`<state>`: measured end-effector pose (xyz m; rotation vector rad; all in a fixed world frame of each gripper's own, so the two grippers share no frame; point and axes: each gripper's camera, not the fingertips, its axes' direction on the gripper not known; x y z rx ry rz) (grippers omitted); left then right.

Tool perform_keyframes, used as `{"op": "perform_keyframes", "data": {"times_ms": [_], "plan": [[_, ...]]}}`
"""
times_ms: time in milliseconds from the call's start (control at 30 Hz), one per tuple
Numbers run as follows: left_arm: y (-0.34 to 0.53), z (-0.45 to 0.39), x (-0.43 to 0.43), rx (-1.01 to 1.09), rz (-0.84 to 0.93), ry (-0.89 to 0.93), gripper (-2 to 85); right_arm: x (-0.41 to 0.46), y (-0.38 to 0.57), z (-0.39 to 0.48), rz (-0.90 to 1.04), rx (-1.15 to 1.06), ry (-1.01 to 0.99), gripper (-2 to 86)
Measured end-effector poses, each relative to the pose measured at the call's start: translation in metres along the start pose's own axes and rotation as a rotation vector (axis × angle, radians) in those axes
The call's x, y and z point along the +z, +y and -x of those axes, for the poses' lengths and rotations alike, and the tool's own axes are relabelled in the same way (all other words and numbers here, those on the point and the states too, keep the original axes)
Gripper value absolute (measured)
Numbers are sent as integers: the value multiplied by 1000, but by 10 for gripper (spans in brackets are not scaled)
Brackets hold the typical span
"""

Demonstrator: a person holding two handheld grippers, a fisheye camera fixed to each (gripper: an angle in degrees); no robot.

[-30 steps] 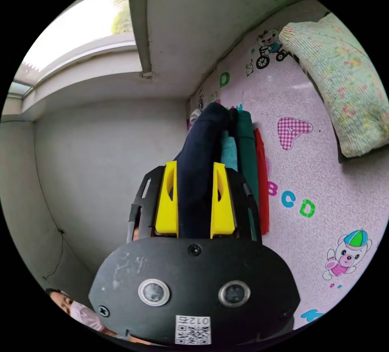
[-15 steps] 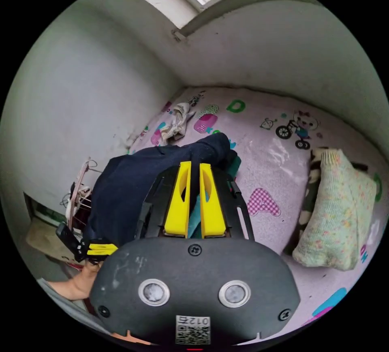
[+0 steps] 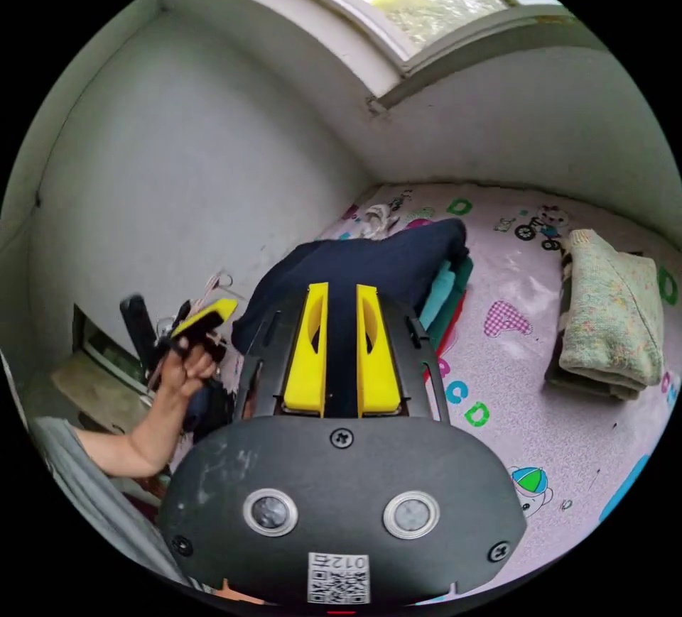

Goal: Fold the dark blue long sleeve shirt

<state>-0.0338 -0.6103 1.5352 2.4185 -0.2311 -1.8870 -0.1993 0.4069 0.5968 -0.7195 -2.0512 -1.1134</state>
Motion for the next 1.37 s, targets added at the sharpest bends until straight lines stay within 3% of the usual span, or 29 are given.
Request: {"op": "perform_keyframes", "data": {"times_ms": [133,200,333,600,800,967,1067,1233,1367], "plan": [[-16,8,23,-17,204,-148,0,42,-1,111,102,-122,114,62],[-11,11,24,-25,189,-123,0,77,-13,139,235,-122,212,53],[-16,-1,7,-54,184,-144,-1,75,-51,218,209,-136,223,27],[-40,-54,-29,-65,103,-140,-2,-78,-27,390,-61,-189,173,-6],[-57,-129,-97,-137,-216,-117,-1,-196,33,455,-148,6,351,-8],[-76,-259,-105,-32,-301,101,1,-291,44,529,-256,120,494,-8],[-89,-371,-93,75,-282,322,2,-348,42,579,-358,144,559,-8],[-95,-605,-75,292,-111,794,3,-444,54,664,-476,183,699,-8],[-76,-756,-82,431,45,1046,4,-540,94,737,-594,292,847,-8]]}}
